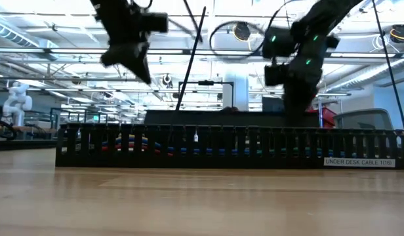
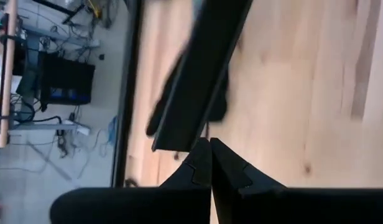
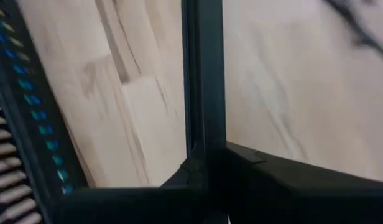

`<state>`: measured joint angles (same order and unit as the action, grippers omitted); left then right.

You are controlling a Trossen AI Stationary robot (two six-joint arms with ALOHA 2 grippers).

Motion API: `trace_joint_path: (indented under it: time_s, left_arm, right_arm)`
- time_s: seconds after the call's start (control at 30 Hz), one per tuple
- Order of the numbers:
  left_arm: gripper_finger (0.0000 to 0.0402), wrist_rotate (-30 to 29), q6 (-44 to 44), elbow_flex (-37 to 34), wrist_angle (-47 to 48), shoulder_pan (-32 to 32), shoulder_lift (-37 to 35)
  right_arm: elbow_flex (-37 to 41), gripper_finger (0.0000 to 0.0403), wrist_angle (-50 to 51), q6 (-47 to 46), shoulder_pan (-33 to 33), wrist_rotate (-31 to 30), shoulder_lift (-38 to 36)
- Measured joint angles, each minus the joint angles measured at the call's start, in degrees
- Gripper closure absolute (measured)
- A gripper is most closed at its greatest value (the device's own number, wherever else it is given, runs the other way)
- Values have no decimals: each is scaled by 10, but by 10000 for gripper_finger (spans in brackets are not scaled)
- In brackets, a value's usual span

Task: Ziptie cables
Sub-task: Insert the black cover of the black cable duct

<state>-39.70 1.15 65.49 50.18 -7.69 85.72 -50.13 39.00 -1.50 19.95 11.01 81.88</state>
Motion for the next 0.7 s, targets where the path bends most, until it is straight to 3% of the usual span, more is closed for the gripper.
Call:
trace_joint_path:
  time_s: [0.17,0.37,0.47,0.6,0.7]
  left_arm:
    - [401,3,55,25,-7,22,-71]
    - [402,66,136,26,-4,77,-172]
    - [402,132,138,26,-21,115,-203]
    - [399,284,136,26,-54,173,-215]
    - [386,366,136,24,-27,210,-207]
  right_arm:
    - [-9,394,97,-42,-64,-117,-80]
    - [-36,394,209,-126,-190,-342,-127]
    - [-38,394,225,-157,-250,-424,-116]
    - [-38,394,243,-151,-316,-508,-57]
    - [-38,394,250,-136,-349,-556,-5]
